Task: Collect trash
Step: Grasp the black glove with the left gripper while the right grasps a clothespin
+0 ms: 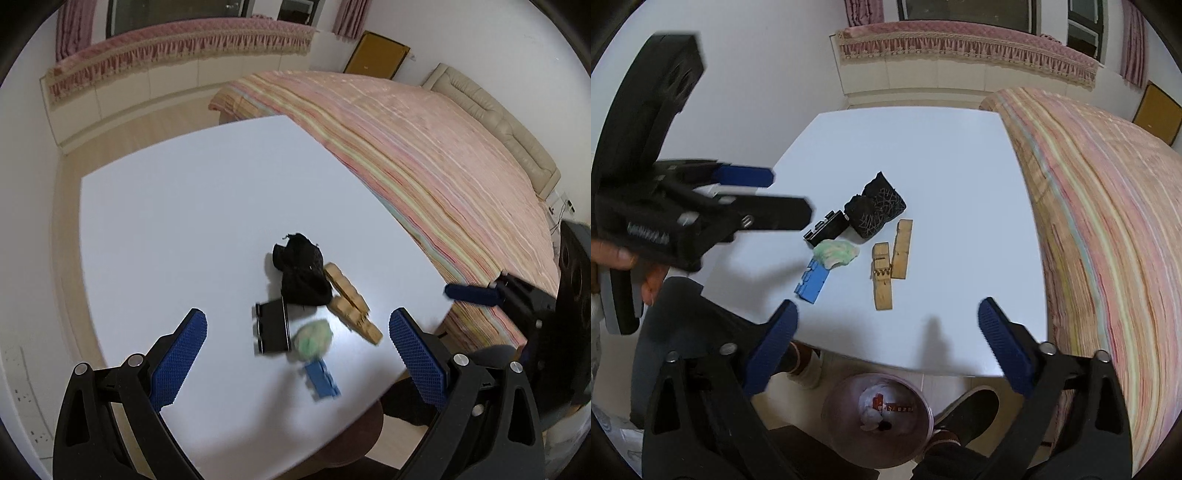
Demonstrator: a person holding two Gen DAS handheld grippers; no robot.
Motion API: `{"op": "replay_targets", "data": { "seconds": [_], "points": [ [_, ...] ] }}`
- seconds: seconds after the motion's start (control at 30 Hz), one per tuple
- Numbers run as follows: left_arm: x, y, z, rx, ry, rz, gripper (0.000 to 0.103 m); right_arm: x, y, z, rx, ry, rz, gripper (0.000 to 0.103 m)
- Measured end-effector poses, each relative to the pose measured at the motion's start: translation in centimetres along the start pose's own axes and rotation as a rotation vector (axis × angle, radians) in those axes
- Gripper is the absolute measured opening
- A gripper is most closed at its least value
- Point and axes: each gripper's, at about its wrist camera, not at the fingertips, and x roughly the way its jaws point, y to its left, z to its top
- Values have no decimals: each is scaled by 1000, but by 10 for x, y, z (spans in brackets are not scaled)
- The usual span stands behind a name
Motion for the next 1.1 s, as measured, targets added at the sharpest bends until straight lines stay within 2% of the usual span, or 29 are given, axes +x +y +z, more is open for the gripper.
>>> {"op": "replay_targets", "data": {
  "seconds": [0.13, 0.17, 0.23, 0.4, 0.47, 0.63, 0.7, 0.87, 1.1],
  "points": [
    [19, 3, 9, -5, 18, -19, 93, 15, -3, 4, -6, 16, 12, 75],
    [22, 4, 10, -6, 24, -28, 86, 19, -3, 5, -8, 18, 12, 72],
    [33, 4, 14, -2, 44, -34, 79, 25, -4, 6, -11, 24, 15, 62],
    [49, 4, 16, 2, 69, -59, 67, 38, -3, 7, -26, 33, 33, 43],
    [54, 3, 16, 5, 77, -59, 55, 39, -1, 7, -44, 26, 26, 39],
    [59, 2, 17, 16, 80, -79, 41, 39, -1, 8, -79, 24, 14, 16],
    [60, 0, 19, 28, 77, -79, 38, 39, -1, 8, -86, 27, 16, 12],
    [59, 1, 22, 35, 65, -74, 32, 39, 0, 8, -90, 26, 28, 11],
    [49, 0, 22, 44, 41, -73, 30, 29, 2, 6, -77, 8, 43, 11]
  ]
}}
